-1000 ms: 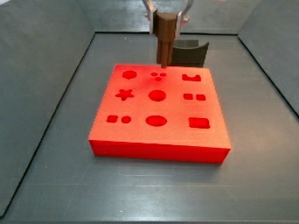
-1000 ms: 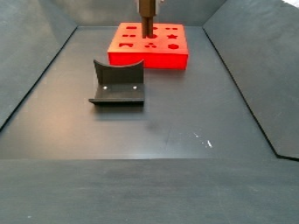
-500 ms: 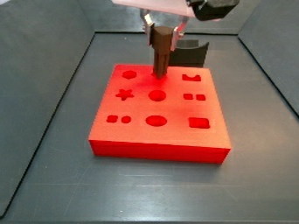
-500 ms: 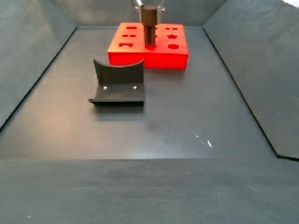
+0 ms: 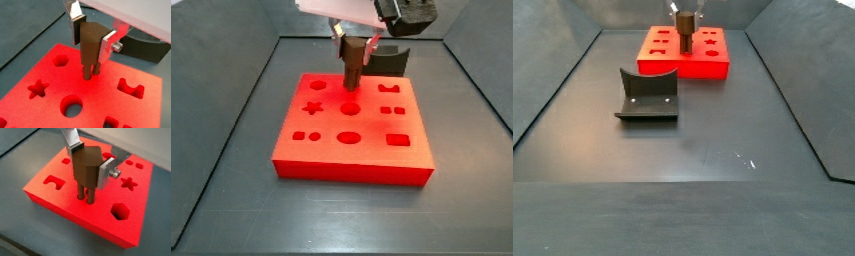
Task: Insert the 3 prong object.
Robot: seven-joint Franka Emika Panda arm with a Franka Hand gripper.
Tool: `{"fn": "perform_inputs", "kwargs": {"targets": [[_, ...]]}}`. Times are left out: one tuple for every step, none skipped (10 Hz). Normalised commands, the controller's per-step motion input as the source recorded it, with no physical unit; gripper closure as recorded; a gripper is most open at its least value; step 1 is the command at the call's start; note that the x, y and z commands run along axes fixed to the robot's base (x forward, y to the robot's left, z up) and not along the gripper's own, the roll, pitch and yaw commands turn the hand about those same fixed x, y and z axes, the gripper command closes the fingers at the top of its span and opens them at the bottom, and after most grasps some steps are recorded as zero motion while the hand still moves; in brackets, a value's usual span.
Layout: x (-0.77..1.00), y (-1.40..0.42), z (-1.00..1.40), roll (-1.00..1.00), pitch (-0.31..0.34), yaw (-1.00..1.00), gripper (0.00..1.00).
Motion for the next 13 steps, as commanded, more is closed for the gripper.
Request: {"fn": "perform_inputs", "kwargs": {"targets": [[0.00, 0.00, -0.45, 0.07, 0.000, -0.02, 1.00], [-0.04, -0.03, -0.67, 0.07, 0.000, -0.09, 1.00], [-0.13, -0.04, -0.95, 0.05, 0.000, -0.17, 1.00], [-0.14, -0.02, -1.00, 0.04, 0.000, -0.17, 1.00], [-0.15, -0.03, -1.00, 0.03, -0.013, -0.18, 1.00], [-0.07, -0.01, -1.00, 0.02, -0.007, -0.28, 1.00], [-0.05, -0.03, -1.00, 0.00, -0.004, -0.34, 1.00], [0.00, -0.07, -0.69, 0.00, 0.000, -0.27, 1.00], [0.00, -0.05, -0.07, 0.00, 0.000, 0.00, 1.00], [0.50, 0.11, -0.31, -0.03, 0.267, -0.13, 1.00], [0.65, 0.02, -0.46, 0.00, 0.371, -0.17, 1.00], [0.64, 0.00, -0.54, 0.01, 0.343, -0.16, 1.00], [0.55, 0.00, -0.47, 0.00, 0.373, -0.21, 1.00]]}}
